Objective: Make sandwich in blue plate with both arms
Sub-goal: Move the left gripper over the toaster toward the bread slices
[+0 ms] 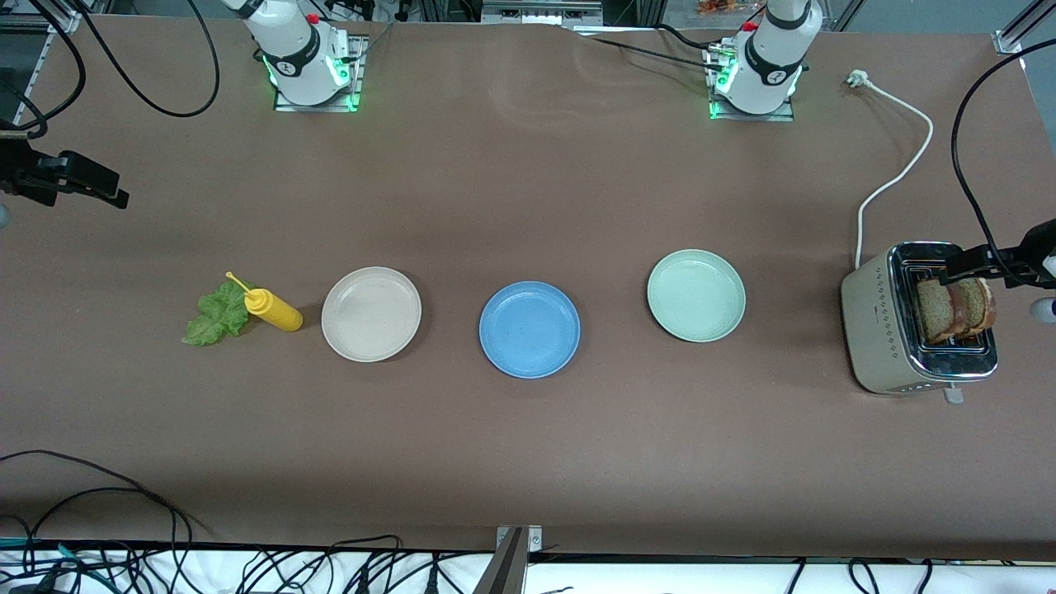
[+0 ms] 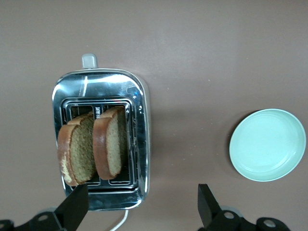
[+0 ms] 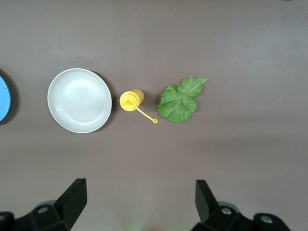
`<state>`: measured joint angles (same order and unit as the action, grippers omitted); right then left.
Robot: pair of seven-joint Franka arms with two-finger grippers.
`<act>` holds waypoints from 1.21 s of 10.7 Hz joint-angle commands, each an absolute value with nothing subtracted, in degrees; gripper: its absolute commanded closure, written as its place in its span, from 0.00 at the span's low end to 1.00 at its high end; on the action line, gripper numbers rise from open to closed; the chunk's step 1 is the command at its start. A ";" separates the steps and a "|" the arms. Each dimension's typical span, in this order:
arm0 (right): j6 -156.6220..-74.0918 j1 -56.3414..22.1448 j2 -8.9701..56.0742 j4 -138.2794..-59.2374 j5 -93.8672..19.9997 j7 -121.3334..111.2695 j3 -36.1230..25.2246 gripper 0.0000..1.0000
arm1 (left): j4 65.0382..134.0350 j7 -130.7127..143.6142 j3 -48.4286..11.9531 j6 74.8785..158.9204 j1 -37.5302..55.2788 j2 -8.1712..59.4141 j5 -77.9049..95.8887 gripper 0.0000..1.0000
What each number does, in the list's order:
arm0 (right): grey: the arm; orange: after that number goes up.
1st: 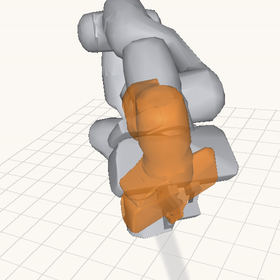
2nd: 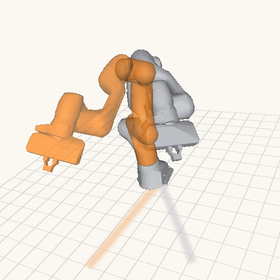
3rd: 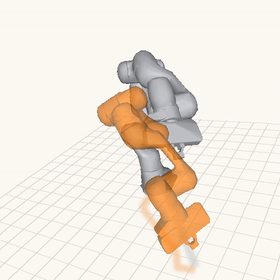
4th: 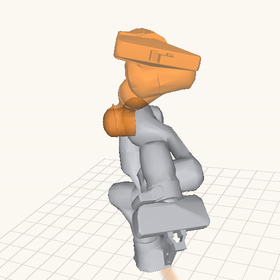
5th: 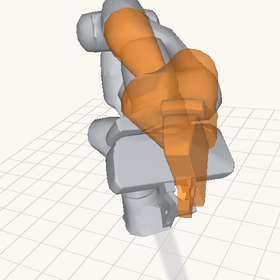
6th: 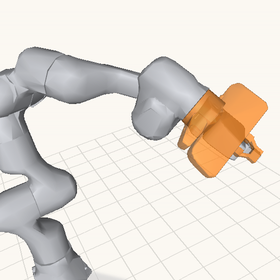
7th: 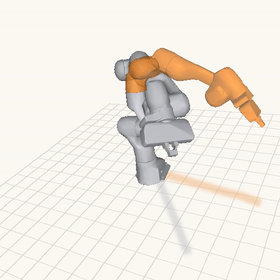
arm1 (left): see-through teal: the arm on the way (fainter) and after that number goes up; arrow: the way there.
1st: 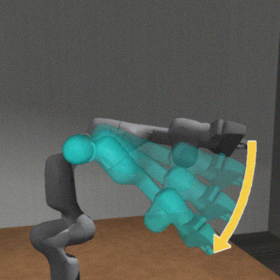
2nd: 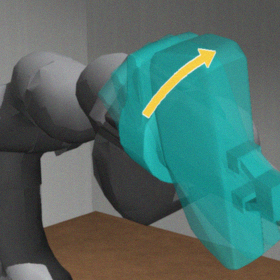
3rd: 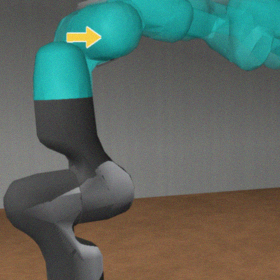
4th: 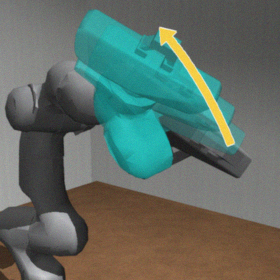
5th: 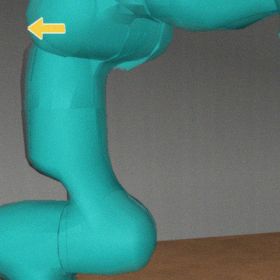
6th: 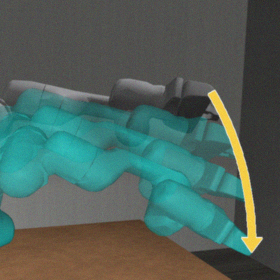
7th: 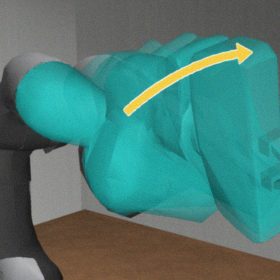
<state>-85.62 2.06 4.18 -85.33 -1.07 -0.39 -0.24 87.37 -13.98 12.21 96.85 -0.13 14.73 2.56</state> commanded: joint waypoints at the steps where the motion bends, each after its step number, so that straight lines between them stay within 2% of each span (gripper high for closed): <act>1: -85.43 2.02 4.39 -84.20 -0.44 -0.53 -0.09 0.00 | 86.75 -16.96 13.18 98.52 -0.53 16.34 1.93 0.00; 13: -85.52 2.81 4.39 -84.20 -0.44 -1.93 -0.61 0.00 | 88.15 -20.74 13.80 103.88 -2.99 21.97 2.02 0.00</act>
